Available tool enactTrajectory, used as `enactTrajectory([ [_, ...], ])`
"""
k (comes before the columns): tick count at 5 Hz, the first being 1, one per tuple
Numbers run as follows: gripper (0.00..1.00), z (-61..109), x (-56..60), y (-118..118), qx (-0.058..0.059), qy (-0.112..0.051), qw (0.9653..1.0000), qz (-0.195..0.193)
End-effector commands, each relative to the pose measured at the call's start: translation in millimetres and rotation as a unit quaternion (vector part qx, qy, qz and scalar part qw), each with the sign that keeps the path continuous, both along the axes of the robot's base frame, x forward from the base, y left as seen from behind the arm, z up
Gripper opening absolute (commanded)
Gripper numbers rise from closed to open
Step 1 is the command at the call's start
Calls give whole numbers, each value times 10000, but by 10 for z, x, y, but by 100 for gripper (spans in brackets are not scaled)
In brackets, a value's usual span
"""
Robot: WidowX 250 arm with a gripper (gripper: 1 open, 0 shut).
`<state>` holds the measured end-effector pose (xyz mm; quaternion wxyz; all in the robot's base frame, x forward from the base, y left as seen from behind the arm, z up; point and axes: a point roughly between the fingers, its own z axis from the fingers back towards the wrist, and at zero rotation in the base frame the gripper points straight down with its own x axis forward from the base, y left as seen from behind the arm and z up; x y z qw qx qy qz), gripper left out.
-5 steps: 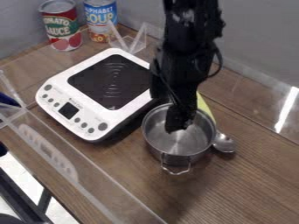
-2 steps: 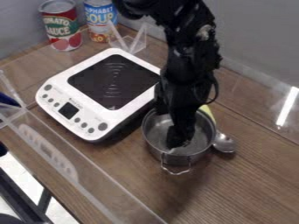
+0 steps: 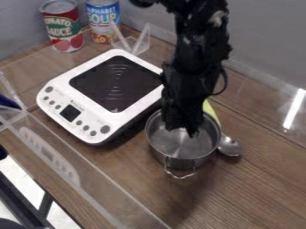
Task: Put silver pot on the white and black stove top
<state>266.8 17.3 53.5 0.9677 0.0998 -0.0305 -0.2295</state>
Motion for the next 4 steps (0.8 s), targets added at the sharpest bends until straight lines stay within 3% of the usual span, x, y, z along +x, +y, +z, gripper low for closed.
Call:
enactTrajectory([
  [1,0,469,199,77,142,-401,9990,-142],
  [2,0,785,293,152,197,-512,9981,-292],
  [3,0,793,239,247,233,-563,9972,-430],
  [4,0,771,155,178,137,-600,9964,-579],
])
